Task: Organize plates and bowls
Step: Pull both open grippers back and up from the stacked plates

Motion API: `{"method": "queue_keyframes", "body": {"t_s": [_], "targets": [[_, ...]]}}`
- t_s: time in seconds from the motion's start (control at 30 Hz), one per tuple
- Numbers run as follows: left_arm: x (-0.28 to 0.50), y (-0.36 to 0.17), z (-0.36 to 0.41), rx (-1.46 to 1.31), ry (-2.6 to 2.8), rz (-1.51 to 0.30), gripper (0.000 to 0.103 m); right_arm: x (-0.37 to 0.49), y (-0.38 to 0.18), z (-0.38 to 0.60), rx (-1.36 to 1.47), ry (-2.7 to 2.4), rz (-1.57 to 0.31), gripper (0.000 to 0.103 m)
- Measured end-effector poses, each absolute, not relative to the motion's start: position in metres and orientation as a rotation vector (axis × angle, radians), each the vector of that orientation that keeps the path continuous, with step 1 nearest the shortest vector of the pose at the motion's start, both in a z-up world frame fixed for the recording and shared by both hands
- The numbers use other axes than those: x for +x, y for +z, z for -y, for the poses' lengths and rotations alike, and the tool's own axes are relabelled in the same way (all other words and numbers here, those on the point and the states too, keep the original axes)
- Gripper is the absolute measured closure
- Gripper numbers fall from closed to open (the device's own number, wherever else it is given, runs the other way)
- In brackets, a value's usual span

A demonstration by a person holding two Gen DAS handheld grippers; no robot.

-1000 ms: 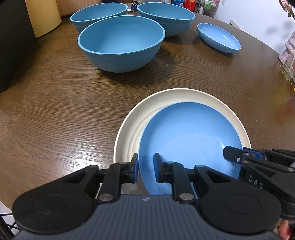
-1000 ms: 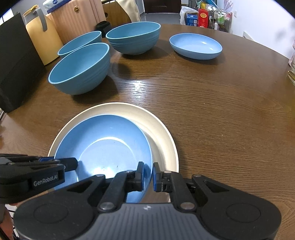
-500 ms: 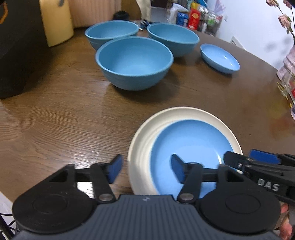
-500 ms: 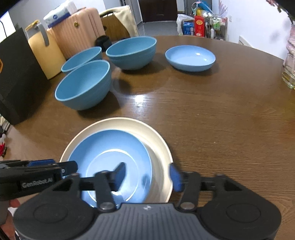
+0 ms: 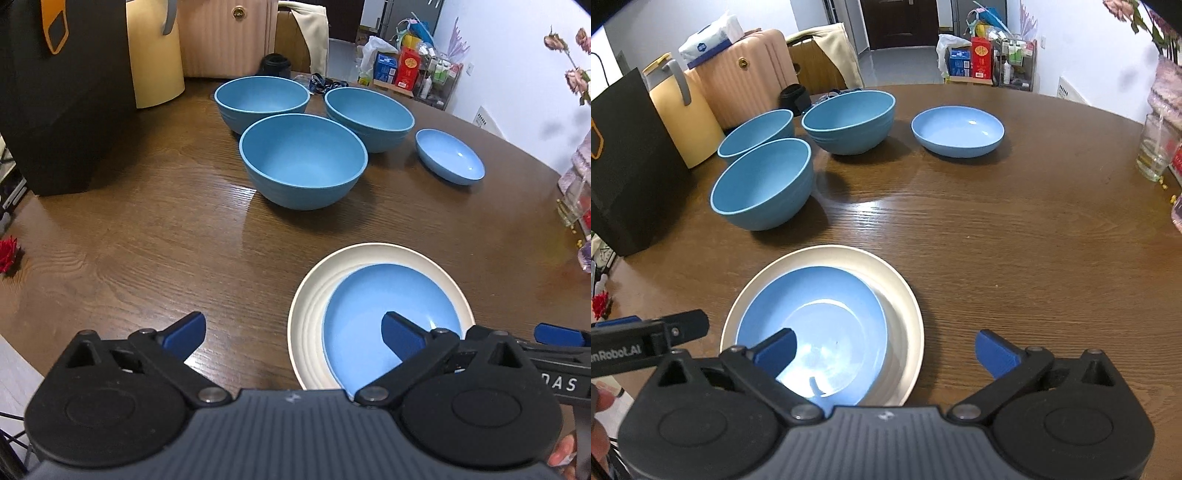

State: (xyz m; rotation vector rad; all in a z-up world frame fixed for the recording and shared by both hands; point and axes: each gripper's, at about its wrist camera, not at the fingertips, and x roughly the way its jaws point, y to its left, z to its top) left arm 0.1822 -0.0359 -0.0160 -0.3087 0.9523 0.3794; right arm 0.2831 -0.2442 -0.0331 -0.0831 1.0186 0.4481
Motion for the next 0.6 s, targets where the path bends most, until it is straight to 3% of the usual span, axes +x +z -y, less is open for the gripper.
{"method": "queue_keyframes", "body": {"t_s": [0.6], "targets": [[0.156,0.021,0.032,-0.302,0.360,-0.875,0.000,0.262,0.006,0.254,-0.091,0.400,-0.957,0.000]]}}
